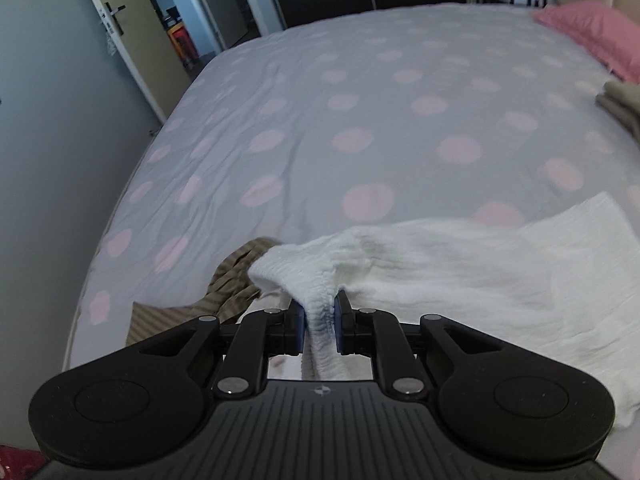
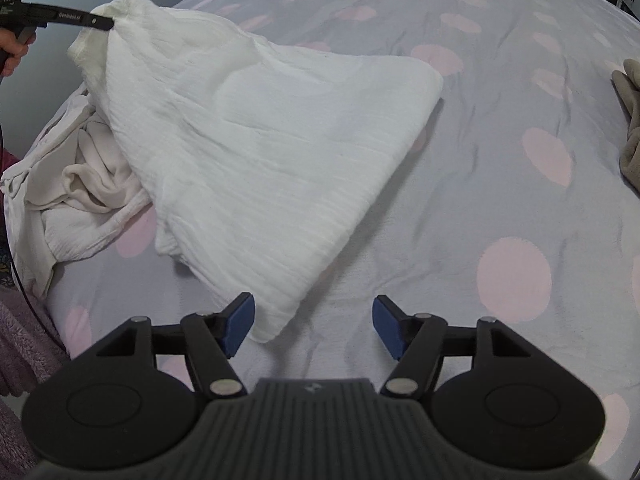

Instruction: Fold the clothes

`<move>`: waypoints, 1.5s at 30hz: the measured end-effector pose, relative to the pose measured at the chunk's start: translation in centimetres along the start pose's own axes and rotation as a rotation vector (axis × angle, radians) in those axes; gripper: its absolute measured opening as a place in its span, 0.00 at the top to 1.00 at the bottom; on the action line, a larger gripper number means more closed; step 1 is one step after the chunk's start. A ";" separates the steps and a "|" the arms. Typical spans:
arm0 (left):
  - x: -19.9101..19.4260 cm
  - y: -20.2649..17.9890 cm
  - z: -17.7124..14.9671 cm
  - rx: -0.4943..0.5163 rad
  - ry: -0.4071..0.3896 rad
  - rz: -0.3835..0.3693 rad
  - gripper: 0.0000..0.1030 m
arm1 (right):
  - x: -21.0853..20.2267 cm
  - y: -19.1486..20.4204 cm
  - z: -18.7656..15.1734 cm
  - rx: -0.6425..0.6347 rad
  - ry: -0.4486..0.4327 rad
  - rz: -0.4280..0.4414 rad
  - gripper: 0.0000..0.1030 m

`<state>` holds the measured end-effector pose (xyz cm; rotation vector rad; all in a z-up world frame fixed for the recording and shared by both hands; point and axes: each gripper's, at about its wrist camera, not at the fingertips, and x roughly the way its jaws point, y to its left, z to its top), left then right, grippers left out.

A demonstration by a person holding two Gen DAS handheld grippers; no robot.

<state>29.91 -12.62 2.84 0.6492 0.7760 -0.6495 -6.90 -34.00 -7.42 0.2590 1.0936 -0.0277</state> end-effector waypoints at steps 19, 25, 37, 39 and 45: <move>-2.8 -5.2 -2.3 0.108 0.005 0.024 0.56 | 1.3 -0.4 0.3 0.100 -0.002 -0.007 0.36; -5.9 -12.0 -3.3 0.166 -0.015 -0.153 0.56 | -0.7 0.3 0.4 0.030 -0.041 -0.042 0.41; -8.9 -26.2 -6.4 0.196 -0.023 -0.430 0.55 | -3.3 0.1 -0.6 -0.132 -0.040 -0.155 0.41; -8.3 -28.1 -7.0 0.185 -0.010 -0.456 0.55 | -3.7 -0.5 -1.0 -0.127 -0.036 -0.144 0.40; -6.6 -32.8 -8.2 0.235 0.015 -0.436 0.55 | -4.0 -0.8 -1.8 -0.159 -0.024 -0.165 0.37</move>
